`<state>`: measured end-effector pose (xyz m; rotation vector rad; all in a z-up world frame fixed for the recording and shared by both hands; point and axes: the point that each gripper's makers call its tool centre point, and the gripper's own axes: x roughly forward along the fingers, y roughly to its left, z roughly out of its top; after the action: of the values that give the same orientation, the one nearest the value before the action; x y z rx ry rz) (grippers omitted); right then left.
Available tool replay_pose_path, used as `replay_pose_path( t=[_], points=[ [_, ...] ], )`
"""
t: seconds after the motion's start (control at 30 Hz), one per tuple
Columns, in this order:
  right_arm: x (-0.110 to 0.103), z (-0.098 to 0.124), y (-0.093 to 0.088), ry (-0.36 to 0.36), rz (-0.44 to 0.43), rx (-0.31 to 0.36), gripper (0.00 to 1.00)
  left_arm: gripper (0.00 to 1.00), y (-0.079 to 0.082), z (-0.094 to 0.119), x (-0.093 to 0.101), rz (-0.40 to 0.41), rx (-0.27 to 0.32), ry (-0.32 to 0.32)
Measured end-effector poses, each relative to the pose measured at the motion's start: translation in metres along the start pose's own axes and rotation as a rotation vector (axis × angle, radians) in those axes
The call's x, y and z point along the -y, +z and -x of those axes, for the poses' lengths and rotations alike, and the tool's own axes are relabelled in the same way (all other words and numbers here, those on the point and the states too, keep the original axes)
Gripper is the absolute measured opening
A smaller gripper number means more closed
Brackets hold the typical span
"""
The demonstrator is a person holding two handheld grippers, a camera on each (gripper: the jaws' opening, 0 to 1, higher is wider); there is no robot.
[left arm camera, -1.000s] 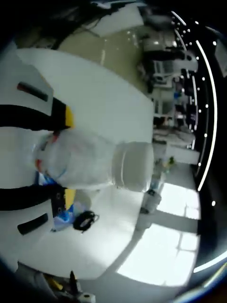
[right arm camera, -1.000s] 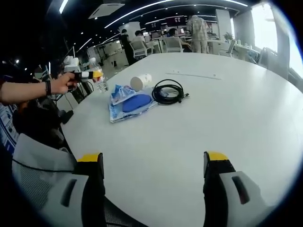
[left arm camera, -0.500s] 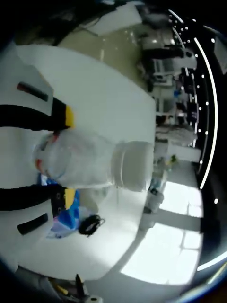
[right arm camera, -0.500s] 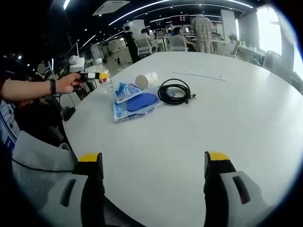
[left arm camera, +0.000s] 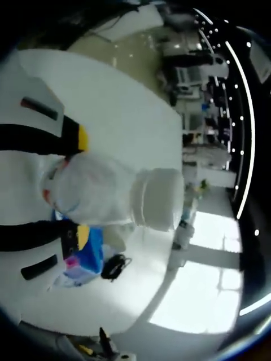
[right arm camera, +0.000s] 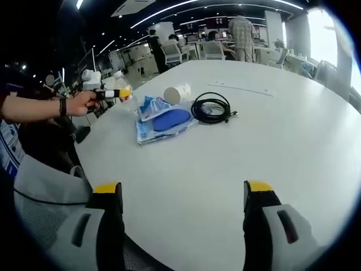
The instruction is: Arrange the tabletop items into an orderly group along one side of the table until the central work area is clear of visible clutter.
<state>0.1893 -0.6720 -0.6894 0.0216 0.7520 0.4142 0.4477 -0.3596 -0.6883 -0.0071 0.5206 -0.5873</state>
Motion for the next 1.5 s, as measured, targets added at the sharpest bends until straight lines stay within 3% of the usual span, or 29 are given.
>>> replay_pose_path(
  t=[0.13,0.37,0.47,0.6,0.87,1.2,1.5],
  points=[
    [0.000,0.001,0.000,0.001,0.004,-0.002,0.88,0.43,-0.006,-0.004,0.007,-0.010,-0.014,-0.018],
    [0.001,0.003,-0.001,0.000,0.003,0.000,0.88,0.46,-0.010,-0.003,0.009,0.010,-0.026,0.015],
    [0.002,0.003,0.000,-0.001,0.000,0.003,0.87,0.51,-0.008,-0.003,0.010,0.029,-0.013,0.017],
    [0.001,0.003,-0.002,0.001,-0.002,-0.001,0.87,0.65,0.000,-0.002,0.011,0.060,0.023,0.041],
    [0.001,0.002,-0.002,0.005,0.005,-0.002,0.87,0.78,0.004,-0.003,0.014,0.121,0.060,0.110],
    [0.002,0.003,-0.003,0.003,-0.002,-0.002,0.87,0.79,0.003,-0.008,0.027,0.139,0.061,0.100],
    [0.001,0.001,-0.005,0.007,-0.005,-0.006,0.86,0.75,0.006,-0.003,0.013,0.221,0.096,0.205]
  ],
)
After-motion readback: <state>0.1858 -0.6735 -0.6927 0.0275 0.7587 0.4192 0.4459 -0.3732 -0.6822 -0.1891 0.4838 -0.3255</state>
